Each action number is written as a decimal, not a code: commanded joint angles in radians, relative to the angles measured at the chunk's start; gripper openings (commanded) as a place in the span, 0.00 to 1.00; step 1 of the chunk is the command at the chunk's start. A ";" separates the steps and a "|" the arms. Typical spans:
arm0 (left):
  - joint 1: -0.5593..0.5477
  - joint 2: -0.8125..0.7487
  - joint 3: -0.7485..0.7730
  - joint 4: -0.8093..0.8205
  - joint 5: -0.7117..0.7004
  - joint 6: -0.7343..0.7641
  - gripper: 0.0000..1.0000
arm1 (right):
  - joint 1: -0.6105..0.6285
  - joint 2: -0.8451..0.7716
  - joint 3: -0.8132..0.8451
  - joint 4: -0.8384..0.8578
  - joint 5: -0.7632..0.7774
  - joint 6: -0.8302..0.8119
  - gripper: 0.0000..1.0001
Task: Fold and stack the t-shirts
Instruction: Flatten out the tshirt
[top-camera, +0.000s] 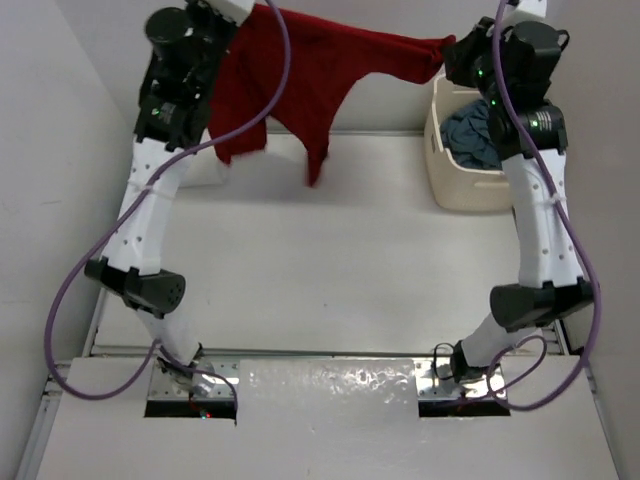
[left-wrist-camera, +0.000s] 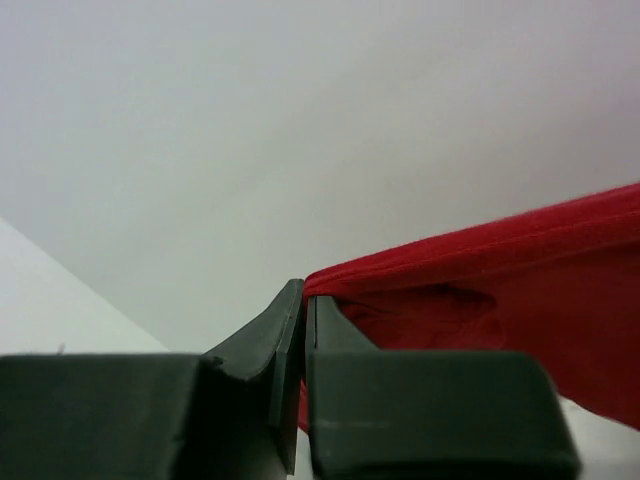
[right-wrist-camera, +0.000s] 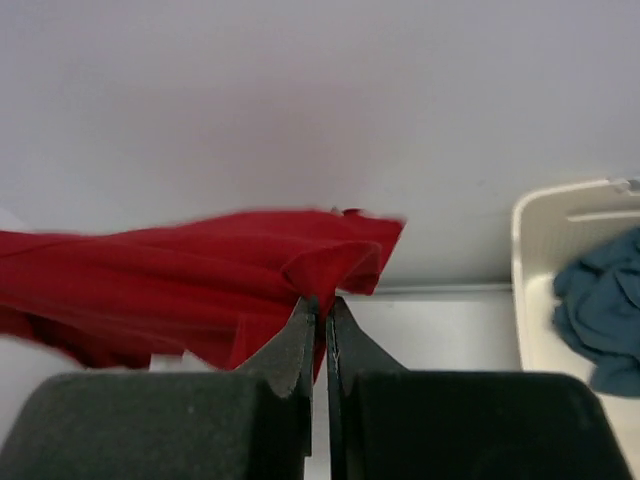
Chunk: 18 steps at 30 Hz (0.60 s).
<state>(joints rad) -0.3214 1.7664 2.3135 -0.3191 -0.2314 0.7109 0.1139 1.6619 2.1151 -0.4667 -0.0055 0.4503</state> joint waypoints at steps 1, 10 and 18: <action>0.012 -0.077 -0.064 0.055 0.016 0.182 0.00 | 0.006 -0.138 -0.146 0.048 0.010 -0.022 0.00; 0.012 -0.398 -0.725 -0.265 0.199 0.343 0.00 | 0.018 -0.658 -0.963 0.097 -0.053 0.022 0.00; -0.025 -0.599 -1.325 -0.488 0.236 0.613 0.03 | 0.108 -0.869 -1.500 -0.032 -0.087 0.138 0.00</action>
<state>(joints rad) -0.3344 1.2682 1.0718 -0.7341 0.0341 1.1889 0.1925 0.8387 0.6983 -0.4416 -0.1093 0.5339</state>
